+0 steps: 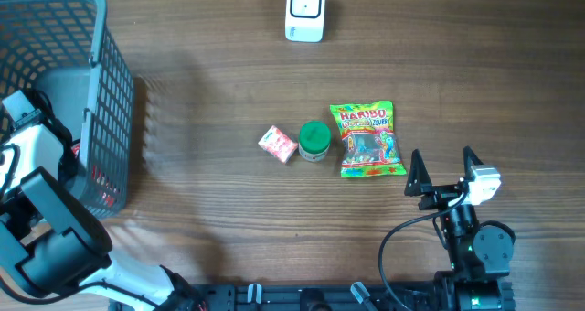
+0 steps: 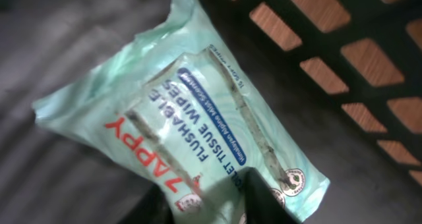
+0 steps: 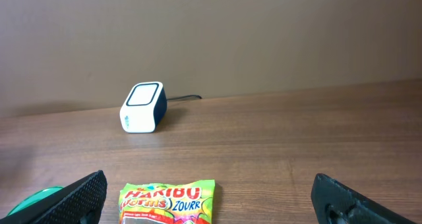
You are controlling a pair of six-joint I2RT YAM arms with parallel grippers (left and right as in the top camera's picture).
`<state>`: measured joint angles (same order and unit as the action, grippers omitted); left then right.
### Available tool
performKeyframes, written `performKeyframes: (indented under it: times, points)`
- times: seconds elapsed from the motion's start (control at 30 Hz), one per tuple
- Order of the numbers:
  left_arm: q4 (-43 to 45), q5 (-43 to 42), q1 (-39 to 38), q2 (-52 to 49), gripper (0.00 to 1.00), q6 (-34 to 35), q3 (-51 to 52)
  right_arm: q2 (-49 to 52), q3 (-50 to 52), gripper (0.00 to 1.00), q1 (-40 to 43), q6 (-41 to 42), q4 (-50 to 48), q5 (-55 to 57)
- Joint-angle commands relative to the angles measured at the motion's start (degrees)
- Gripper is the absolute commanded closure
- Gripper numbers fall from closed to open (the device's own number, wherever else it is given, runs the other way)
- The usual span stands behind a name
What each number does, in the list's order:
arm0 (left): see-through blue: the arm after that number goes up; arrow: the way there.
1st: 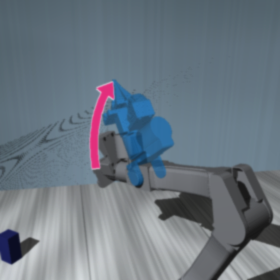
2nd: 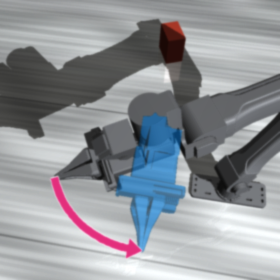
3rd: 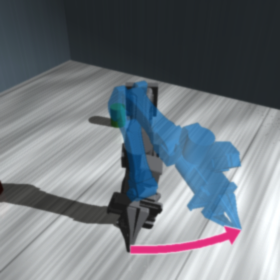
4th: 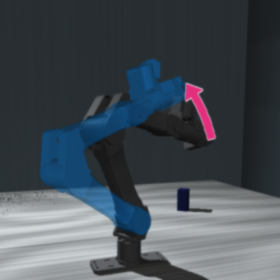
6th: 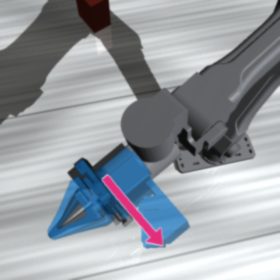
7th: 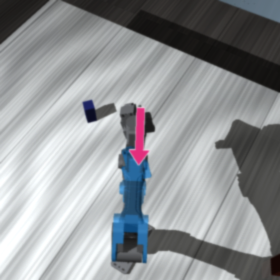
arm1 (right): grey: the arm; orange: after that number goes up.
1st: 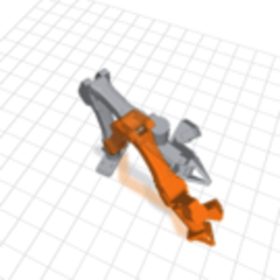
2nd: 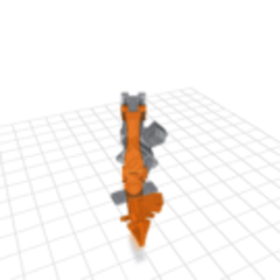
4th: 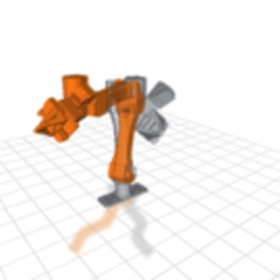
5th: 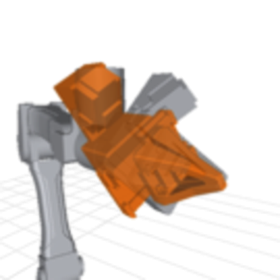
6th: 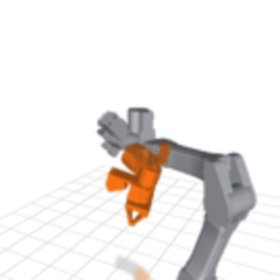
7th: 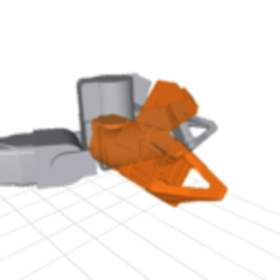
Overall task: Scan the item barcode
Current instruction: 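Reach into the basket and grasp the green Zappy wipes pack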
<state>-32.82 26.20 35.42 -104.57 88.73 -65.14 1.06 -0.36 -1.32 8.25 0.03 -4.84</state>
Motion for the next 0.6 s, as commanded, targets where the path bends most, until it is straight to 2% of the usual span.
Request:
performKeyframes:
  times: [0.0,0.1,0.23,0.3,0.5,0.53,0.57]
  points:
    - [-4.15,2.99,0.48,-1.2,0.96,-0.02,1.55,-0.13,0.07,0.0,-0.22,-0.72,-0.15,0.57]
    - [-4.7,4.2,0.48,2.45,0.96,-5.16,1.16,-0.13,0.07,0.0,-0.22,-0.72,-0.15,0.57]
    - [-4.76,3.85,0.48,12.5,0.96,-17.42,-2.49,-0.13,0.07,0.0,-0.22,-0.72,-0.13,0.57]
    - [-4.79,3.67,0.48,17.51,0.96,-21.44,-4.22,-0.13,0.07,0.0,-0.22,-0.72,-0.15,0.57]
    - [-5.42,2.14,0.48,35.39,0.96,-24.26,-7.63,-0.13,0.07,0.0,-0.22,-0.72,-0.15,0.57]
    - [-5.64,2.16,0.48,36.98,0.94,-24.26,-7.63,-0.13,0.07,0.0,-0.22,-0.72,-0.13,0.57]
    - [-5.97,2.16,0.48,37.35,0.79,-24.24,-7.63,-0.13,0.07,0.0,-0.22,-0.72,-0.15,0.57]
